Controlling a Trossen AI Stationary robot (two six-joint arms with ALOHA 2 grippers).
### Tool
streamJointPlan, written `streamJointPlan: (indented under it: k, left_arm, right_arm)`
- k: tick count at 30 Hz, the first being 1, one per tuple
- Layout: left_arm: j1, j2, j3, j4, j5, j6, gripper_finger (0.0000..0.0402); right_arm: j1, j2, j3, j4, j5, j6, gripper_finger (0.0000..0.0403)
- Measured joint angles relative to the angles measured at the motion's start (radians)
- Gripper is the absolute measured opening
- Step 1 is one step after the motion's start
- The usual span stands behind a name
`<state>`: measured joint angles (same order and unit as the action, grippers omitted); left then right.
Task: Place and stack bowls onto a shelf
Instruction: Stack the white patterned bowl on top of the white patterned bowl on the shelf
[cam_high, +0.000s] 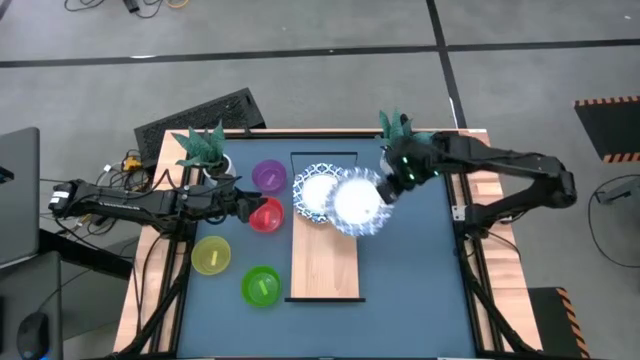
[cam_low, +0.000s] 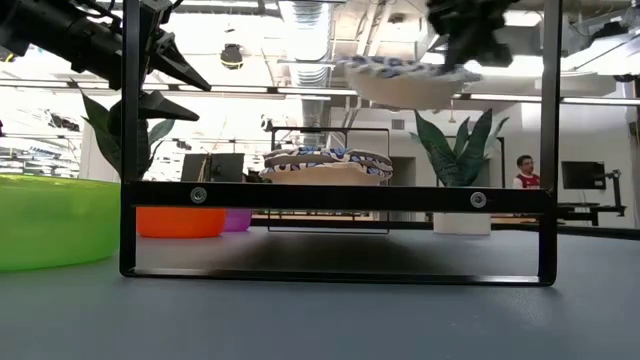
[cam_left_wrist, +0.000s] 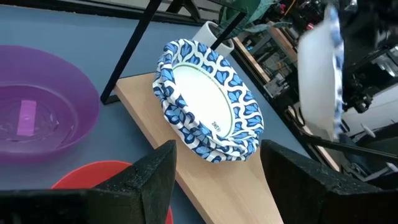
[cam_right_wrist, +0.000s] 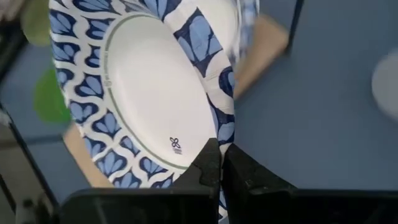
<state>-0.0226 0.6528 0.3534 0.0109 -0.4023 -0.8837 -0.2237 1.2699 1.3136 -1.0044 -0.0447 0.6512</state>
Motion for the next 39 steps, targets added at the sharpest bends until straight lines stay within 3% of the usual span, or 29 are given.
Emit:
streamJointPlan:
  k: [8,16,28,39]
  left_arm:
    - [0.000,0.000,0.000,0.000,-0.003,0.000,0.0218]
    - [0.000,0.000,0.000,-0.002,-0.003,-0.001,0.0218]
    - [0.000,0.000,0.000,-0.002,-0.002,-0.003,0.0218]
    - [0.000,0.000,0.000,-0.002,-0.003,-0.003,0.0218]
  right_arm:
    - [-0.113,0.198,0.126,0.082,-0.068,-0.125,0.0023]
    - [-0.152,0.378,0.234,0.080,-0.143,-0.240,0.0023]
    - [-0.174,0.469,0.261,0.078,-0.190,-0.270,0.0036]
    - [-0.172,0.471,0.261,0.123,-0.186,-0.295,0.0058]
